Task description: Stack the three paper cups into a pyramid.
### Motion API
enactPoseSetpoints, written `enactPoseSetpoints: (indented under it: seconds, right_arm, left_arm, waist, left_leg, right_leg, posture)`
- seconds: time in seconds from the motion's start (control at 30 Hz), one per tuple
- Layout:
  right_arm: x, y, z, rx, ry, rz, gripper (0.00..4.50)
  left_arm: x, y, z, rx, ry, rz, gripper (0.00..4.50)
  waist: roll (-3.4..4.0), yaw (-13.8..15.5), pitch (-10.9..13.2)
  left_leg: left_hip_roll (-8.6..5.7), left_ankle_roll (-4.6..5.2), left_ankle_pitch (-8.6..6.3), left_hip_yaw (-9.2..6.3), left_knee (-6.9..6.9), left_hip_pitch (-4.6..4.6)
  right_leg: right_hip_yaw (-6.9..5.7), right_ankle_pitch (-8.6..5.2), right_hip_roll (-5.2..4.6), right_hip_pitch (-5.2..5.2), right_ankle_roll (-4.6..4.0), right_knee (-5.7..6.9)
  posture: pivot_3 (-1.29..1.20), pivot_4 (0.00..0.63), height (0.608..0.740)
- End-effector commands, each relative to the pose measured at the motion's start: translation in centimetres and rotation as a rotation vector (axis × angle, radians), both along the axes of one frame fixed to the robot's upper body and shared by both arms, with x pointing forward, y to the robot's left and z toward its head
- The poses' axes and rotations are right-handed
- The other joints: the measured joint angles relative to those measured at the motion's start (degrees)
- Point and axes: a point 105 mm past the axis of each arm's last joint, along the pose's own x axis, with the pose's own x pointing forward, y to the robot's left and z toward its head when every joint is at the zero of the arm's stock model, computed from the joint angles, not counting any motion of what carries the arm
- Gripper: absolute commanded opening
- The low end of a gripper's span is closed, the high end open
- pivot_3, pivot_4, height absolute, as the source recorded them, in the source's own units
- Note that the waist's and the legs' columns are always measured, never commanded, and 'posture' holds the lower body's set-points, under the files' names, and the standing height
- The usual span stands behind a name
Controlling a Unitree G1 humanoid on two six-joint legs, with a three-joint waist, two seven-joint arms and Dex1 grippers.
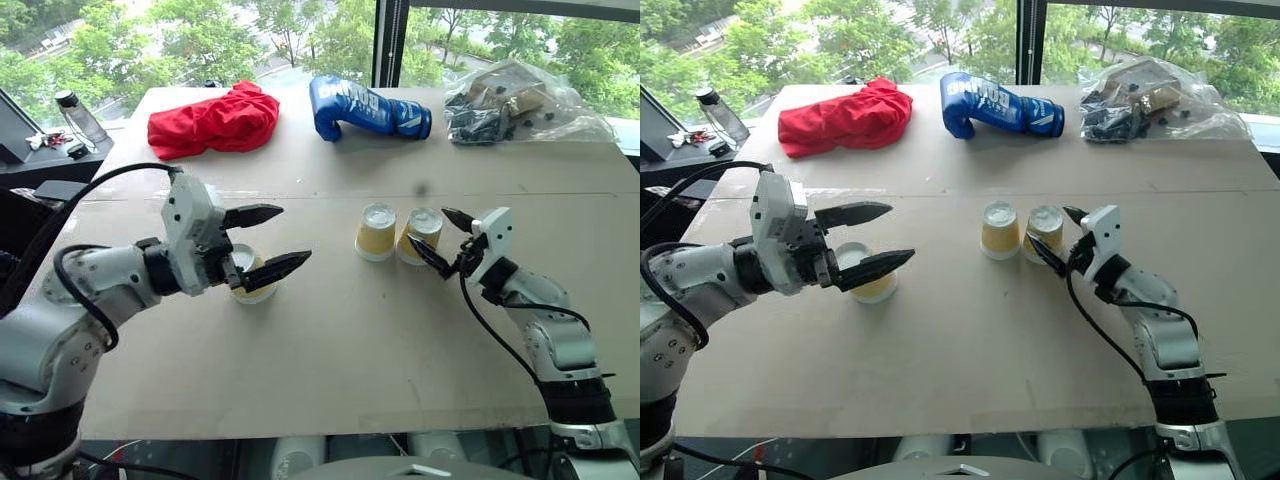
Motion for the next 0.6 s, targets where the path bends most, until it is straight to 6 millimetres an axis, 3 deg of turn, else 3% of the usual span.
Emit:
enactPoseSetpoints:
  seconds: [0.03,0.2,0.3,0.43,0.6]
  right_arm:
    - [-1.3,-1.0,2.3,0.005,-0.085,0.049,4.47]
    - [-3.1,-1.5,4.2,0.009,-0.124,0.2,4.47]
    - [-5.3,-1.5,5.5,0.027,-0.151,0.362,4.47]
    - [-7.5,-1.6,5.2,0.004,-0.13,0.488,4.47]
    - [-8.8,-1.8,4.0,-0.029,-0.091,0.554,4.47]
  left_arm:
    - [0.1,0.4,1.8,-0.11,-0.165,0.22,4.5]
    - [-0.3,3.0,-1.5,-0.154,-0.205,0.6,4.5]
    - [-2.0,4.6,-4.4,-0.116,-0.162,0.772,4.5]
    - [-3.2,4.6,-6.5,-0.09,-0.122,0.818,4.5]
    - [-3.0,5.3,-7.1,-0.078,-0.139,0.861,4.5]
  waist:
    - [-0.04,0.0,0.0]
    - [-0.02,-0.5,-0.1]
    - [-0.03,-0.3,-0.1]
    - [-0.08,0.3,-0.1]
    - [-0.09,0.5,-0.1]
  left_leg:
    - [0.01,0.01,0.0,0.01,0.02,0.0]
    - [-0.09,0.02,-0.01,0.06,0.07,0.24]
    - [-0.08,0.02,-0.01,-0.04,0.06,0.26]
    - [-0.06,0.03,-0.02,-0.21,0.06,0.26]
    - [-0.12,0.04,-0.02,-0.16,0.15,0.3]
  right_leg:
    - [0.01,0.0,-0.05,0.01,0.01,0.0]
    - [0.13,0.01,-0.01,0.22,0.01,0.04]
    - [0.13,0.01,0.01,0.25,0.0,0.03]
    - [0.05,0.0,-0.05,0.44,-0.02,-0.14]
    - [-0.07,0.03,-0.1,0.62,-0.09,-0.24]
  posture:
    - [0.0,0.15,0.74]
    - [0.0,0.15,0.74]
    - [0.0,0.15,0.74]
    - [0.0,0.15,0.74]
    - [0.0,0.15,0.74]
